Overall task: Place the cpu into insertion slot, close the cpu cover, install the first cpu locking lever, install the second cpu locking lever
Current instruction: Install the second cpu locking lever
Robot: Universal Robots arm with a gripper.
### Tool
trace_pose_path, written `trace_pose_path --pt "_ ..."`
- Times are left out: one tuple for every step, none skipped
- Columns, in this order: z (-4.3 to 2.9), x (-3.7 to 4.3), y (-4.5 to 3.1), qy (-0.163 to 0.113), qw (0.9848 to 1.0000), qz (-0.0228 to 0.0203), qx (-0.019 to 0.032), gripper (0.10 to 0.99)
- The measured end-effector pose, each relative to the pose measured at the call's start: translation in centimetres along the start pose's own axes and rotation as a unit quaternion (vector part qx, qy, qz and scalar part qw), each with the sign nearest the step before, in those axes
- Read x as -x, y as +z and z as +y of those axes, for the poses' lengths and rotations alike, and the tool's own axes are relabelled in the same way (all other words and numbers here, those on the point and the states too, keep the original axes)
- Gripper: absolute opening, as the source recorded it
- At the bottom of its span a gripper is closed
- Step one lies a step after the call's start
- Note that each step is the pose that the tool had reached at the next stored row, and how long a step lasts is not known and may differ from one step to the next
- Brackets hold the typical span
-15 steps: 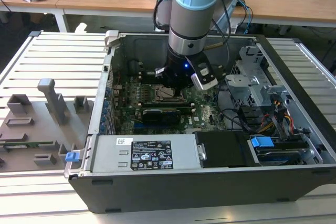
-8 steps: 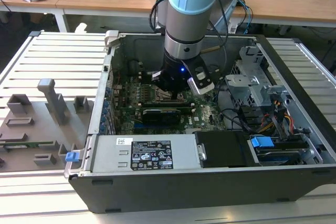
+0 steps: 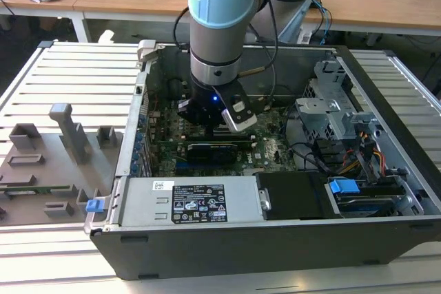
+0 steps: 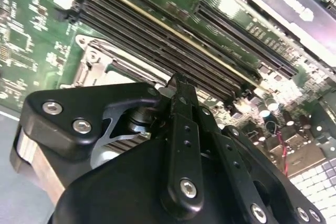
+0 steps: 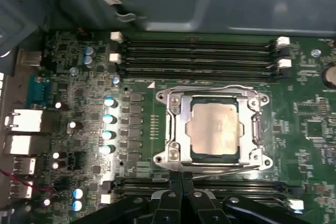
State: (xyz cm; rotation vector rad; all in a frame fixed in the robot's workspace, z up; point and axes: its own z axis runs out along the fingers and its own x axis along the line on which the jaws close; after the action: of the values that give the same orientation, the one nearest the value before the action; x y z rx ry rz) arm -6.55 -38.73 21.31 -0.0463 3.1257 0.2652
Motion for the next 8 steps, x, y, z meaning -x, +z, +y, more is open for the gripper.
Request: trace_pose_path --pt "-0.01 -0.26 0.15 -0.004 1.0000 0.0006 0.0000 0.106" --pt "-0.01 -0.43 0.22 -0.005 1.0000 0.0009 0.0000 0.106" --pt "-0.01 -0.62 0.28 -0.006 1.0000 0.0011 0.0001 0.106" --pt "0.00 -0.89 0.36 -0.008 1.0000 0.0014 0.0002 0.106" --pt "0.03 -1.03 0.41 -0.009 1.0000 0.0015 0.0005 0.106" --pt "0.09 -1.19 0.48 -0.010 0.9999 0.0017 0.0008 0.106" --pt "0.17 -1.26 0.53 -0.011 0.9999 0.0019 0.0010 0.106" --pt "0.29 -1.34 0.63 -0.012 0.9999 0.0020 0.0014 0.106"
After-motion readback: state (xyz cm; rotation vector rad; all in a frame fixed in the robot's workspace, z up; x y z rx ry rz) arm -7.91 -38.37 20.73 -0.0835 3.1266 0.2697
